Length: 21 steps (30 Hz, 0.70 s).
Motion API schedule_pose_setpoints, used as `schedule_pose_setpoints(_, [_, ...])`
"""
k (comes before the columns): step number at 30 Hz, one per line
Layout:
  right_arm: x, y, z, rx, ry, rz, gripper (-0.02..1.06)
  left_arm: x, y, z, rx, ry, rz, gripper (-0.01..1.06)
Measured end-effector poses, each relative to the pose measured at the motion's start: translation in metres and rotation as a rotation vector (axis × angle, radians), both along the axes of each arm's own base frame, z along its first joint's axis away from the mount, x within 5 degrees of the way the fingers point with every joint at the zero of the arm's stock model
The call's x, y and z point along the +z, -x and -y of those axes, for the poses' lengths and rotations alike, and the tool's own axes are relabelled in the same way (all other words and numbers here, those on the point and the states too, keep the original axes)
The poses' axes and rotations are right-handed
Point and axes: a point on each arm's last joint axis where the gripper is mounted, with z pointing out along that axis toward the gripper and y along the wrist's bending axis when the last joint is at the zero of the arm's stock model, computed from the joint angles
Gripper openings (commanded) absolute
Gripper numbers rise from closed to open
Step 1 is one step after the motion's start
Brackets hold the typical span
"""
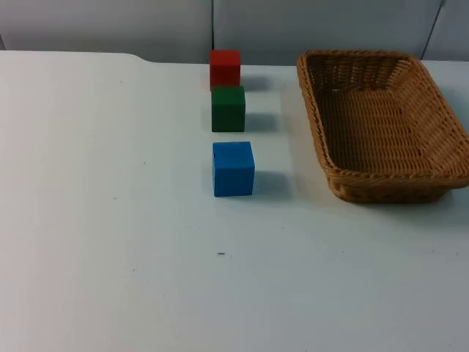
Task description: Pick up the basket with the left hand and place the blue cube into the basket with the right hand.
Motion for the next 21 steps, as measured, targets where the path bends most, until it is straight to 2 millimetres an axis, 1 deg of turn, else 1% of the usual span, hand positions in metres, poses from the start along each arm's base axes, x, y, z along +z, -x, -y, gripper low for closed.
schedule_pose_setpoints(4, [0.0,0.0,0.0,0.0,0.0,0.0,1.04,0.002,-0.002,0.001,-0.008,0.012,-0.017,1.05])
schedule_pose_setpoints(7, [0.0,0.0,0.0,0.0,0.0,0.0,1.04,0.012,-0.006,0.003,-0.023,0.035,-0.034,1.05])
schedule_pose_setpoints(8, [0.0,0.0,0.0,0.0,0.0,0.0,1.04,0.012,-0.006,0.003,-0.023,0.035,-0.034,1.05])
schedule_pose_setpoints(12, [0.0,0.0,0.0,0.0,0.0,0.0,1.04,0.032,-0.014,0.007,-0.047,0.066,-0.032,1.05])
schedule_pose_setpoints(13, [0.0,0.0,0.0,0.0,0.0,0.0,1.04,0.032,-0.014,0.007,-0.047,0.066,-0.032,1.05])
schedule_pose_setpoints(14, [0.0,0.0,0.0,0.0,0.0,0.0,1.04,0.041,-0.019,0.009,-0.074,0.074,-0.02,1.05])
schedule_pose_setpoints(17, [0.0,0.0,0.0,0.0,0.0,0.0,1.04,0.056,-0.031,0.016,-0.14,0.111,0.017,1.05])
schedule_pose_setpoints(18, [0.0,0.0,0.0,0.0,0.0,0.0,1.04,0.056,-0.031,0.016,-0.14,0.111,0.017,1.05])
schedule_pose_setpoints(21, [0.0,0.0,0.0,0.0,0.0,0.0,1.04,0.068,-0.047,0.024,-0.223,0.158,0.038,1.05])
